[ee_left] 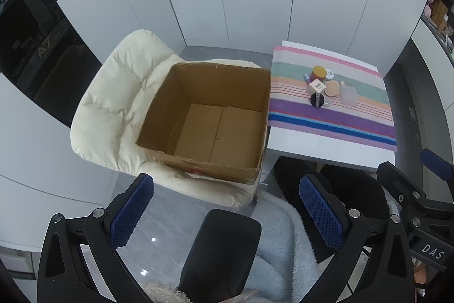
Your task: Organize objects
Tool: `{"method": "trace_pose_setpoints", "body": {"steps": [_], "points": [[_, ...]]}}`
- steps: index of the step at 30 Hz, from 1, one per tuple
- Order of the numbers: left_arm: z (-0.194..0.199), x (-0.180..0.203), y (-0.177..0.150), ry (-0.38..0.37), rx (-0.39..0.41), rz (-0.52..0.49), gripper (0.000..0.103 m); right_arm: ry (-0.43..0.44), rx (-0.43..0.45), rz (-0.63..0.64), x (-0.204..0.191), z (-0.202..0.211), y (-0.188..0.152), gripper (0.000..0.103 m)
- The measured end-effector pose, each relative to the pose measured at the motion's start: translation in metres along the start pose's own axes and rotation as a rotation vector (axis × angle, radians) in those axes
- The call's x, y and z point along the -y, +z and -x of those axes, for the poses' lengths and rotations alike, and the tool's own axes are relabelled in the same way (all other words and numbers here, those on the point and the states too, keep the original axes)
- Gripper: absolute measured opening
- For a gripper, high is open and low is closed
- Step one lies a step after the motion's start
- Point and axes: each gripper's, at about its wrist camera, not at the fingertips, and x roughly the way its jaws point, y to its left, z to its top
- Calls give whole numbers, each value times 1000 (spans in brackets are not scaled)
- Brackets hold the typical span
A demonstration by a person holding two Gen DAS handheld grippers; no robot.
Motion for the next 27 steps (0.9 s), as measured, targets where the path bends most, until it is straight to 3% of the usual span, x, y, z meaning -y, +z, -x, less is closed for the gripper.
{"method": "trace_pose_setpoints", "body": {"steps": [27], "points": [[2, 17, -6, 15, -6, -8, 103, 6, 20, -35, 17, 7, -2, 103]]}}
